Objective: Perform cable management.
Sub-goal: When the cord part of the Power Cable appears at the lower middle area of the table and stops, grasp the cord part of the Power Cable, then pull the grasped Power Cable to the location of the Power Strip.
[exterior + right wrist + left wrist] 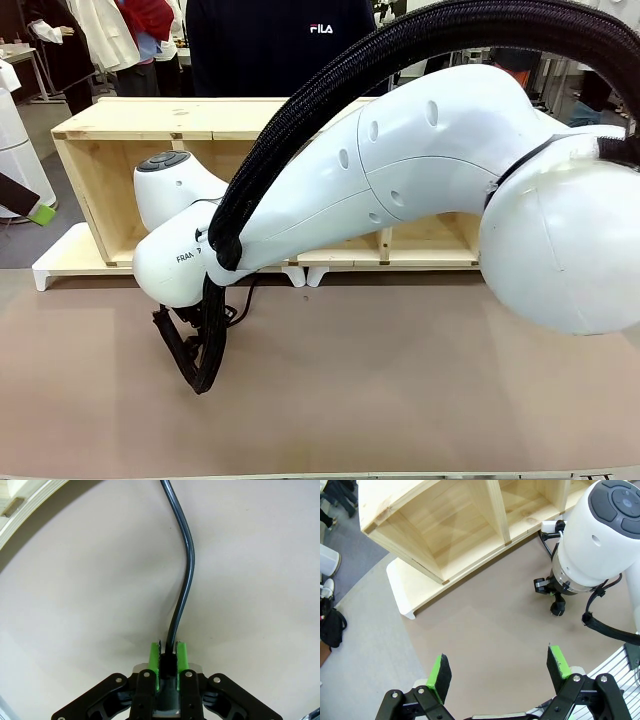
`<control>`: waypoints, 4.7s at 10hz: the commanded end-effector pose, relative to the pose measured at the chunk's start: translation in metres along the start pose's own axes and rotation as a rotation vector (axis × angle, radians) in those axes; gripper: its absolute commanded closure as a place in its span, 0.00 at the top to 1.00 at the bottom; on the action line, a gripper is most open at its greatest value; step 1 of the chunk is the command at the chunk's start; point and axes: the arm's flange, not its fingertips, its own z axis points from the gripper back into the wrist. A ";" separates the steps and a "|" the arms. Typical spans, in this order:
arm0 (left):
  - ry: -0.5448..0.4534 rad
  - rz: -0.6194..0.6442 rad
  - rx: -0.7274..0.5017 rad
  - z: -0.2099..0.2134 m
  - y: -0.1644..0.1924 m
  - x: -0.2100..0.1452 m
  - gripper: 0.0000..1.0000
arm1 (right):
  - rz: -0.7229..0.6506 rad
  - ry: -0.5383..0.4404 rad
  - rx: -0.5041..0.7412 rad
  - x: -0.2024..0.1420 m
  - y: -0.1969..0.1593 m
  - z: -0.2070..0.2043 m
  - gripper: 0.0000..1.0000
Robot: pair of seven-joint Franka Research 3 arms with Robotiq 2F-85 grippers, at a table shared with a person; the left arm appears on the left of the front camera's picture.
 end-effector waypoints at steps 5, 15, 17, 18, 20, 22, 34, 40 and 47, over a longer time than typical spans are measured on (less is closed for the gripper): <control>-0.004 -0.001 -0.003 0.000 0.000 0.000 1.00 | -0.005 -0.001 -0.011 0.000 -0.001 0.000 0.00; -0.004 -0.001 -0.003 0.000 0.000 0.000 1.00 | 0.031 -0.061 -0.003 -0.037 -0.032 0.026 0.16; -0.004 -0.001 -0.003 0.000 0.000 0.000 1.00 | 0.082 -0.171 -0.077 -0.042 -0.054 0.036 0.16; -0.004 -0.001 -0.003 0.000 0.000 0.000 1.00 | 0.110 -0.204 -0.104 -0.037 -0.068 0.040 0.16; -0.004 -0.001 -0.003 0.000 0.000 0.000 1.00 | 0.194 -0.223 -0.125 -0.033 -0.097 0.047 0.16; -0.004 -0.001 -0.003 0.000 0.000 0.000 1.00 | 0.191 -0.154 -0.090 -0.036 -0.126 0.061 0.16; -0.004 -0.001 -0.003 0.000 0.000 0.000 1.00 | 0.110 -0.209 -0.038 -0.049 -0.219 0.099 0.16; -0.004 -0.001 -0.003 0.000 0.000 0.000 1.00 | -0.071 -0.249 -0.011 -0.044 -0.280 0.108 0.16; -0.004 -0.001 -0.003 0.000 0.000 0.000 1.00 | -0.272 -0.199 0.057 -0.005 -0.377 0.091 0.16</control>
